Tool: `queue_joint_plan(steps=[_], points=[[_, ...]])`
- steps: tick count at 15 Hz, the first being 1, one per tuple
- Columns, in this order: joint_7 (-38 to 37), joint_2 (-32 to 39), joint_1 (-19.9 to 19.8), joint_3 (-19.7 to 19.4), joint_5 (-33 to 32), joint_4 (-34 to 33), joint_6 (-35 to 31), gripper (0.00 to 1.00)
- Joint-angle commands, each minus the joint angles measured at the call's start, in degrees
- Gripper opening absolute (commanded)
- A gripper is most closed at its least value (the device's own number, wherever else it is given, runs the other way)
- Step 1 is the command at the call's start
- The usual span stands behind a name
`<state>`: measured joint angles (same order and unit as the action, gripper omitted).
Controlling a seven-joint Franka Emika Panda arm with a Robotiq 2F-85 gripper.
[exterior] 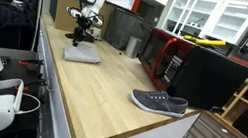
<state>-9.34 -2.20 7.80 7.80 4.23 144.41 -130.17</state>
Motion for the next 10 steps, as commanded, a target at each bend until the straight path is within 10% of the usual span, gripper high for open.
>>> queue_joint_plan(steps=[1, 10], points=[[-2.6, -1.2, -0.1, 0.1, -2.4, -0.8, 2.8, 0.01], [-2.4, -2.1, 0.7, 0.8, 2.4, -3.2, 1.2, 0.01]])
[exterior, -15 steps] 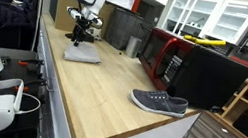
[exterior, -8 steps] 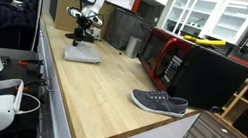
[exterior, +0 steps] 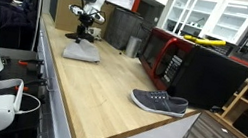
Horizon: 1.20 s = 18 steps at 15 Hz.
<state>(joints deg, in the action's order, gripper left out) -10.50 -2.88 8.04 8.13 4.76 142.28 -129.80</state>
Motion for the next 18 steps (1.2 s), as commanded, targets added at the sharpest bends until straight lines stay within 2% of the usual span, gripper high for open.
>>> queue_joint_plan(steps=[1, 7, 8, 10, 15, 18], points=[[-1.3, -1.5, 0.4, 0.5, 2.3, -1.4, 0.9, 0.01], [-2.3, 0.4, 1.3, 1.4, 4.0, -3.1, 1.3, 0.01], [-2.5, 0.7, 1.4, 1.5, 4.4, -3.2, 1.4, 0.29], [-2.7, 1.0, 1.6, 1.7, 5.3, -3.2, 1.8, 0.36], [-1.1, -1.6, 1.4, 1.4, 9.3, -2.8, 1.0, 0.74], [-1.0, -3.2, 0.1, 0.0, 9.1, -3.3, 0.5, 0.96]])
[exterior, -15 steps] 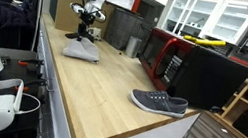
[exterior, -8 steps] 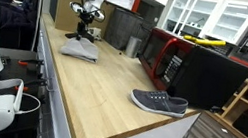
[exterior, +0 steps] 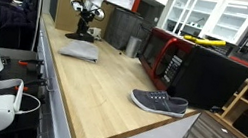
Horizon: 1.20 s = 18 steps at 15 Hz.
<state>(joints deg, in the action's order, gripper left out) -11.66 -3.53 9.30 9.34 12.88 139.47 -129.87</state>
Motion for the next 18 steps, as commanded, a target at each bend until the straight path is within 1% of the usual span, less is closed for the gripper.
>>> queue_joint_plan(steps=[1, 4, 7, 9, 12, 13, 15, 17, 18], points=[[0.0, -2.9, -1.8, -1.9, 0.3, -0.7, 0.4, 0.99], [1.0, -2.6, -3.9, -3.9, -2.4, -1.5, 0.4, 1.0], [0.1, -0.6, -6.5, -6.1, -4.9, -2.0, -0.5, 1.0], [-0.6, 0.8, -8.1, -7.7, -5.2, -2.1, -1.2, 1.0], [1.1, 2.9, -10.1, -10.0, -3.5, -3.6, -0.6, 1.0], [3.3, 4.1, -10.5, -10.7, -1.8, -4.8, 1.5, 1.0], [7.9, 6.2, -11.2, -11.4, 0.7, -6.7, 3.5, 1.0], [10.3, 8.2, -11.8, -11.7, 1.9, -8.3, 5.8, 1.0], [10.2, 9.1, -12.0, -11.8, 1.2, -9.0, 6.5, 1.0]])
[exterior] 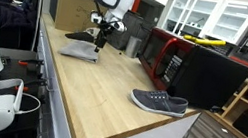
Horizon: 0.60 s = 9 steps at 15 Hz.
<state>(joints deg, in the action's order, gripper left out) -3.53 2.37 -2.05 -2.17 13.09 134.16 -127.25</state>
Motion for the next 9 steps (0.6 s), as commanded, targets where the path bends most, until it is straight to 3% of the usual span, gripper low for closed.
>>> queue_joint_plan(steps=[1, 9], points=[[1.6, 4.1, -0.8, -0.5, 0.1, -4.2, 4.2, 1.0], [-1.1, 5.8, -1.6, -1.9, -6.0, -3.6, 5.1, 1.0]])
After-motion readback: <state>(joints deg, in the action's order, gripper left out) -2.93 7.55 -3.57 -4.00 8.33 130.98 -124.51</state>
